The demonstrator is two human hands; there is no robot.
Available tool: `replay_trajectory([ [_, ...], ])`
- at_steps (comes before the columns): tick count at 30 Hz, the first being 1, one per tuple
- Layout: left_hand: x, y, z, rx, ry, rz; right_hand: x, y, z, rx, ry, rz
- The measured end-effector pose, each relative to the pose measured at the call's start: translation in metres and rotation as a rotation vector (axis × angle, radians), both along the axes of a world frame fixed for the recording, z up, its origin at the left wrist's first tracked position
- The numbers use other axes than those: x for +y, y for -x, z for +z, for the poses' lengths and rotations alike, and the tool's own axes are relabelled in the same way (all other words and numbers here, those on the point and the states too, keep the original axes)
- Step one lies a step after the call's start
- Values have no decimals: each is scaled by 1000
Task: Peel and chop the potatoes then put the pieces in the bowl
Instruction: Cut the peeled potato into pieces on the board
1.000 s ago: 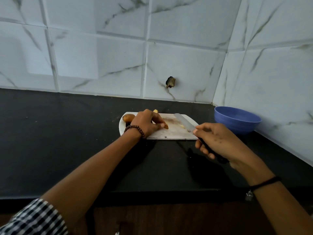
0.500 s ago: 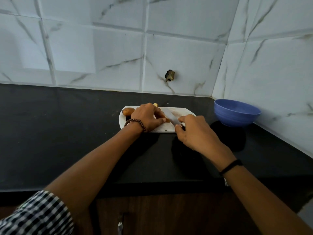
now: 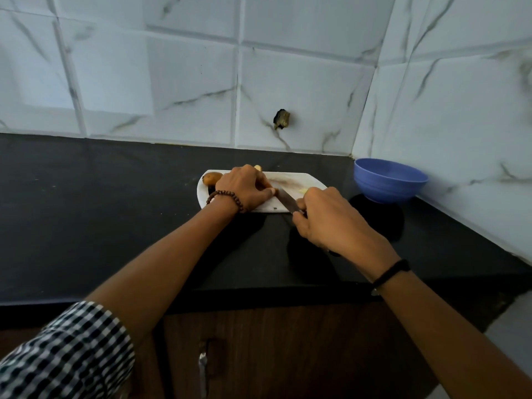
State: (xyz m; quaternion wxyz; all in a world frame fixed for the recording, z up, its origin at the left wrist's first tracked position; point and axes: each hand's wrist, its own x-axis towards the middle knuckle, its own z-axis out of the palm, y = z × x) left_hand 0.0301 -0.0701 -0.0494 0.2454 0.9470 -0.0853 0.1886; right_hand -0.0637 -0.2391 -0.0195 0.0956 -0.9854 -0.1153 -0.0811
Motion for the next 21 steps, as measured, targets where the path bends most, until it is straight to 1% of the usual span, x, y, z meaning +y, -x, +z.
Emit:
replay_trajectory([
  [5, 1, 1, 1, 25, 26, -5, -18, 14, 19, 96, 7, -13],
  [8, 1, 1, 1, 36, 14, -6, -27, 19, 30, 137, -102, 12],
  [13, 0, -1, 1, 48, -33, 1, -25, 12, 26, 51, -202, 5],
  [17, 0, -1, 0, 29, -53, -8, -14, 9, 16, 4, -183, 15],
  [19, 1, -1, 1, 33, -36, -5, -8, 7, 9, -2, -171, 21],
  [21, 2, -1, 2, 30, 24, 33, -7, 1, 4, -1, -166, 3],
])
